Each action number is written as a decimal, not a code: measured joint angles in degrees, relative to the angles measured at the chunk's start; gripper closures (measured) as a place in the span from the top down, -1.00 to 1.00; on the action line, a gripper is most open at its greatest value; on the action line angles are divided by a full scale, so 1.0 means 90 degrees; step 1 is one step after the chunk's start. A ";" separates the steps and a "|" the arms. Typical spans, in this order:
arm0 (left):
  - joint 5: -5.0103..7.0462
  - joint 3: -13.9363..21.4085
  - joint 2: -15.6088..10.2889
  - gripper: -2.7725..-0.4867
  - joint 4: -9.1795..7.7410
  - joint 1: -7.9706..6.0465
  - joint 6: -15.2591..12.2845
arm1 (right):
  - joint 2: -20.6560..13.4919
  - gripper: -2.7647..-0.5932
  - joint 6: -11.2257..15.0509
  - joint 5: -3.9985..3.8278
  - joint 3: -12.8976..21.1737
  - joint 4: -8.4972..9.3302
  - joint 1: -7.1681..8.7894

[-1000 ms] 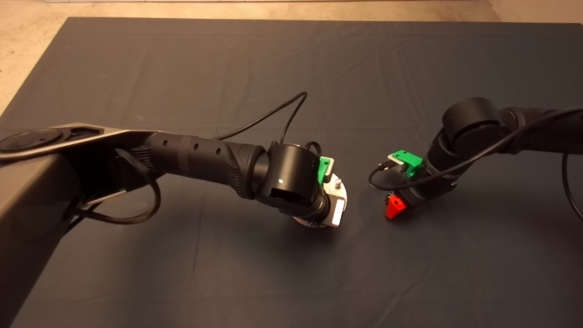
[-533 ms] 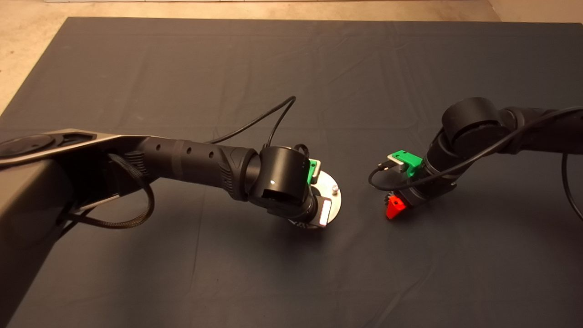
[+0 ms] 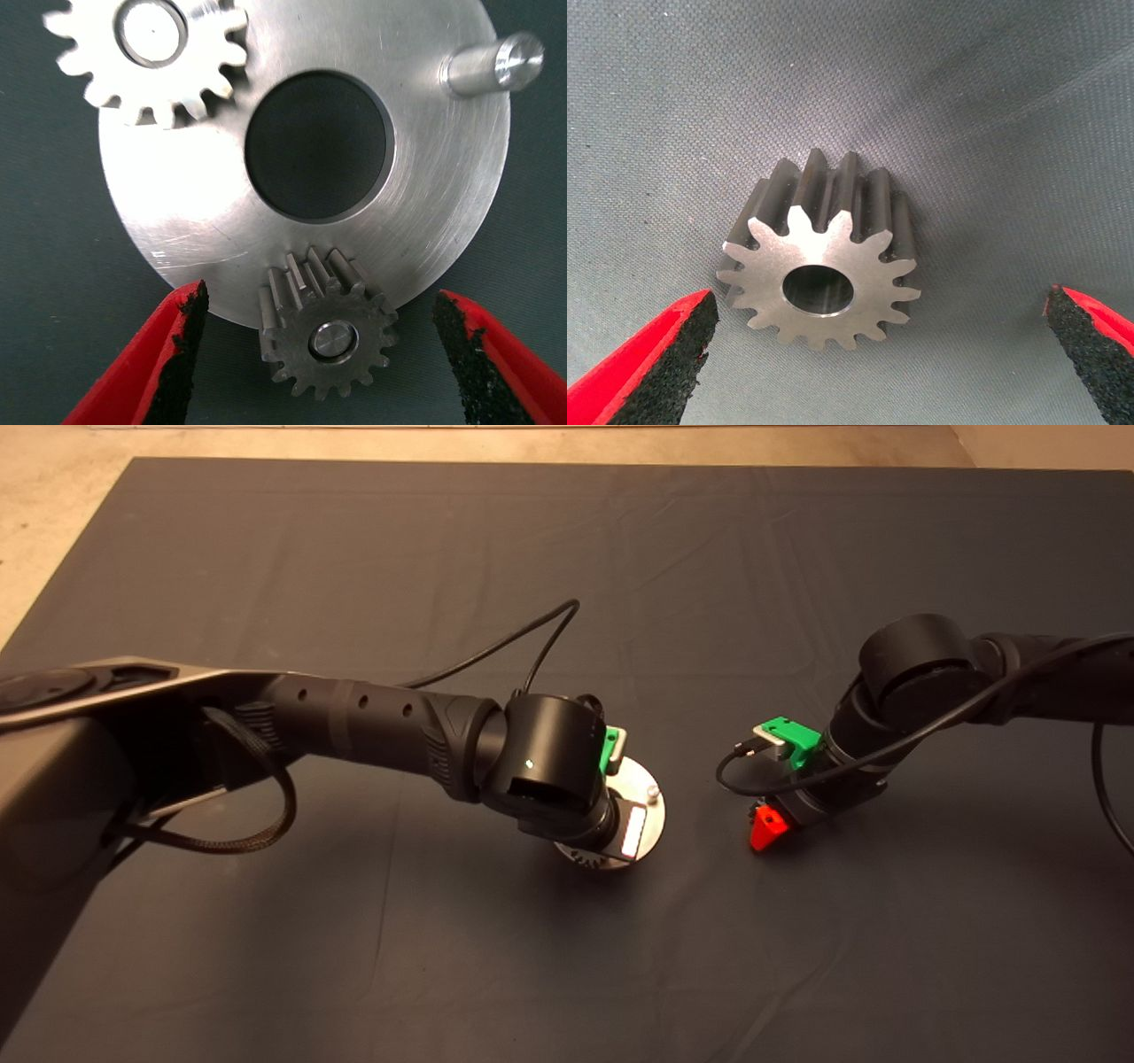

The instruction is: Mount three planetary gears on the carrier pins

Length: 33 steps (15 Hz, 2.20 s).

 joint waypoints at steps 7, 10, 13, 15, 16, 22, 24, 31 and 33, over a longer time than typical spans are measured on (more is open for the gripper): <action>0.0000 0.0440 -0.0312 0.35 -0.0982 -0.1056 -0.0320 | 0.0003 0.99 0.0001 0.0000 -0.0007 0.0000 0.0000; -0.0034 0.0731 -0.1064 0.48 -0.1812 -0.1088 -0.0419 | 0.0033 0.99 0.0000 0.0001 -0.0048 0.0000 0.0000; 0.0108 0.1358 -0.2348 0.61 -0.2527 -0.1158 -0.0634 | 0.0039 0.99 0.0000 -0.0009 -0.0141 -0.0003 0.0000; 0.0088 0.2093 -0.2714 0.61 -0.2678 -0.1161 -0.0833 | 0.0116 0.99 0.0000 0.0037 -0.0148 -0.0005 0.0017; -0.0012 0.2386 -0.2871 0.61 -0.2758 -0.1163 -0.0915 | 0.0112 0.99 0.0000 0.0041 -0.0150 -0.0005 0.0012; 0.0022 0.3090 -0.3360 0.61 -0.2792 -0.1196 -0.1257 | 0.0119 0.79 0.0000 0.0024 -0.0199 -0.0046 0.0015; 0.0016 0.3274 -0.3441 0.61 -0.2792 -0.1199 -0.1306 | 0.0107 0.66 0.0000 -0.0003 -0.0217 -0.0083 0.0015; 0.0016 0.3592 -0.3799 0.61 -0.2812 -0.1199 -0.1437 | 0.0137 0.39 -0.0037 0.0037 -0.0233 -0.0138 0.0015; 0.0022 0.3642 -0.3977 0.61 -0.2819 -0.1199 -0.1443 | 0.0192 0.38 -0.0051 0.0024 -0.0253 -0.0149 0.0018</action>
